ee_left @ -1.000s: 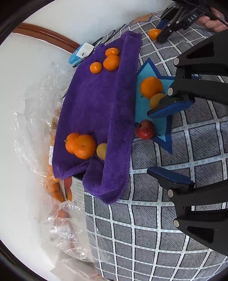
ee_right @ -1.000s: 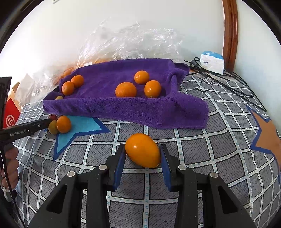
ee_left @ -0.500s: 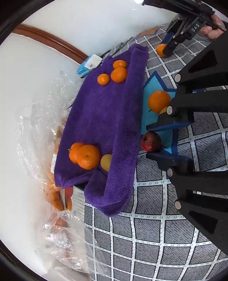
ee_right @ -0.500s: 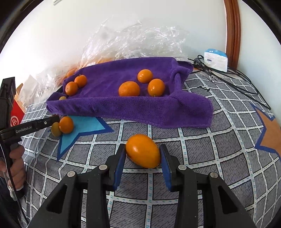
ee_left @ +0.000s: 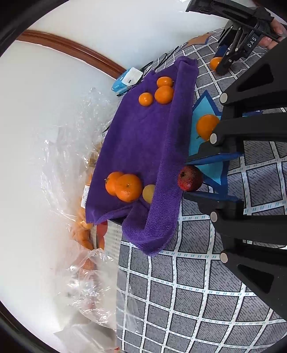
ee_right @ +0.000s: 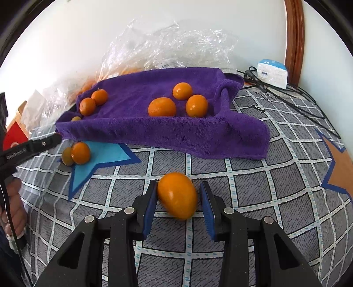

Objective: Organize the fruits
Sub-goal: 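Carry both held fruits up and over the purple towel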

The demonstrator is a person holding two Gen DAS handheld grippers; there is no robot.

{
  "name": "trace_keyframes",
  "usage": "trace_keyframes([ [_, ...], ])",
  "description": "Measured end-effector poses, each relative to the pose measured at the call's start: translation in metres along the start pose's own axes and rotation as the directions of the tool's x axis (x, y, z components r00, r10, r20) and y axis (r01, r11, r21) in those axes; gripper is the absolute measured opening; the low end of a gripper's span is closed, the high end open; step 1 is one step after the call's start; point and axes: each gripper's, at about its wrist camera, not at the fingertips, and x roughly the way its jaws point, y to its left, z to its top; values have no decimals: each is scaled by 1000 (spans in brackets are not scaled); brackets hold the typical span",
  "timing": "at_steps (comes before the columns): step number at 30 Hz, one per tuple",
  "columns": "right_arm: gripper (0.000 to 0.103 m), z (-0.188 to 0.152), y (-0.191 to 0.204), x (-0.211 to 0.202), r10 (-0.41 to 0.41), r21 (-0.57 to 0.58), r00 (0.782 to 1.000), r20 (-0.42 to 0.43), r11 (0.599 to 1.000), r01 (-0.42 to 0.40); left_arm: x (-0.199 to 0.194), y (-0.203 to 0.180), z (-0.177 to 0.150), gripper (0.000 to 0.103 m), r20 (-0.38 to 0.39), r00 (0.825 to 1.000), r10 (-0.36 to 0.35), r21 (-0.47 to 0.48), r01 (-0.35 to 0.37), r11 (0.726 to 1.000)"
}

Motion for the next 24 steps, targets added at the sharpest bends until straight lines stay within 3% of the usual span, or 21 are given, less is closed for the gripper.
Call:
trace_keyframes([
  [3, 32, 0, 1, 0, -11, -5, 1000, 2, 1000, 11, -1, -1, 0, 23, 10, 1000, 5, 8, -5, 1000],
  [24, 32, 0, -1, -2, 1, 2, 1000, 10, 1000, -1, -11, -3, 2, 23, 49, 999, -1, -11, 1, 1000],
])
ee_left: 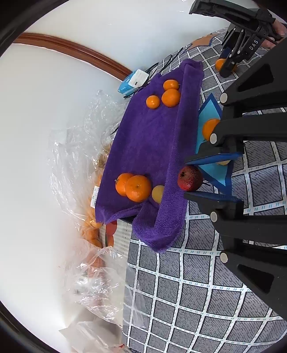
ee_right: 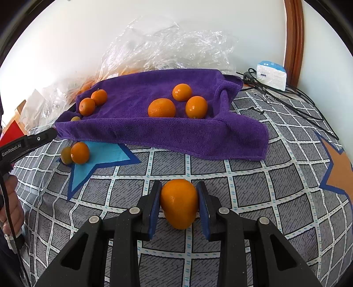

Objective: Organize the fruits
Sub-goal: 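Carry both held fruits up and over the purple towel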

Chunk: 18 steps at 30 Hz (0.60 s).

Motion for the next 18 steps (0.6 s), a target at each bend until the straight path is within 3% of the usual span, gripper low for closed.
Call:
trace_keyframes([
  [18, 32, -1, -9, -6, -8, 74, 999, 35, 997, 5, -18, 4, 6, 23, 61, 998, -5, -21, 7, 1000],
])
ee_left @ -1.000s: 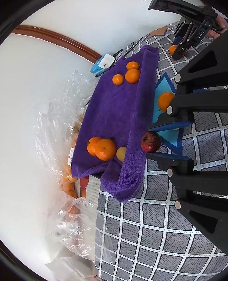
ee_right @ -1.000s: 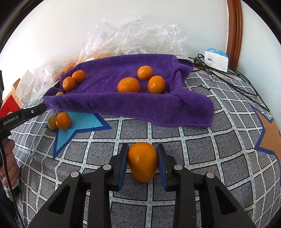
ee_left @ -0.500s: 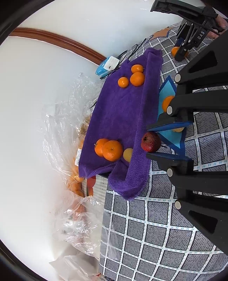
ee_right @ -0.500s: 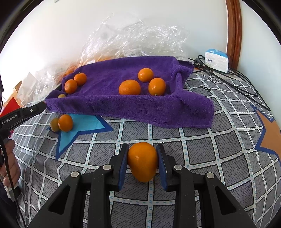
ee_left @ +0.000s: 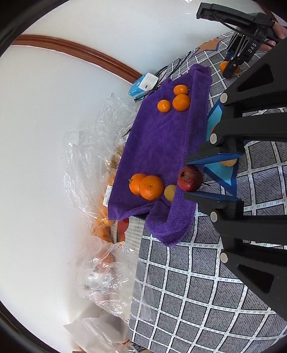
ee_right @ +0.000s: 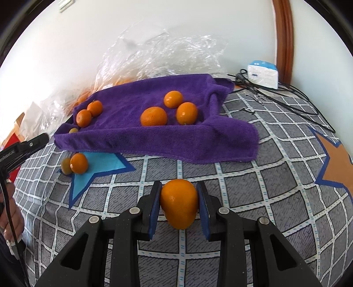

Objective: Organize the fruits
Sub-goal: 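Carry both held fruits up and over the purple towel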

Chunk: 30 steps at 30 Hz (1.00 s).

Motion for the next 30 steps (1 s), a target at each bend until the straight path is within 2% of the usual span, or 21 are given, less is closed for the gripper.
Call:
trace_keyframes([
  [12, 32, 4, -4, -4, -26, 34, 1000, -16, 999, 26, -4, 8, 3, 23, 20, 1000, 5, -29, -5, 1000],
  [23, 32, 32, -1, -30, -16, 5, 999, 48, 1000, 16, 7, 15, 0, 23, 2, 1000, 29, -49, -29, 998],
  [30, 32, 46, 1, -30, 5, -9, 999, 49, 1000, -5, 12, 17, -1, 23, -16, 998, 61, -53, -62, 997],
])
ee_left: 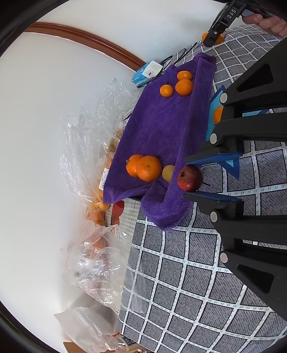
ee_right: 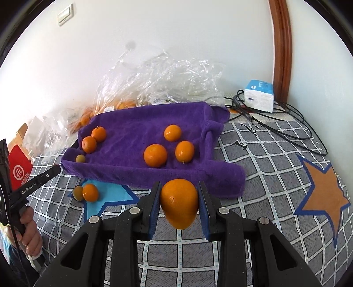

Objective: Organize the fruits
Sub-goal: 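Carry both held fruits up and over the purple towel, then open both grippers to drop the oval fruit and red fruit on the towel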

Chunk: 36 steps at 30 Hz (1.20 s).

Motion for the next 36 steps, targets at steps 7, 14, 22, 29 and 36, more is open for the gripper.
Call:
trace_keyframes([
  [7, 32, 1, 3, 16, 20, -27, 999, -44, 999, -21, -7, -5, 14, 23, 8, 999, 32, 35, -33, 999],
  [14, 32, 29, 4, 26, 10, -59, 1000, -1, 998, -10, -11, -11, 44, 23, 22, 999, 38, 59, -39, 997],
  [22, 32, 74, 0, 61, 10, -66, 999, 30, 998, -8, 10, -28, 72, 23, 2, 1000, 27, 75, -27, 997],
  [29, 32, 98, -8, 106, -17, -45, 1000, 1, 999, 17, 40, -38, 76, 23, -52, 998, 21, 81, -17, 997],
  [36, 31, 96, -11, 133, -50, -23, 998, -42, 999, 49, 73, -55, 65, 23, -152, 988, -26, 103, 42, 994],
])
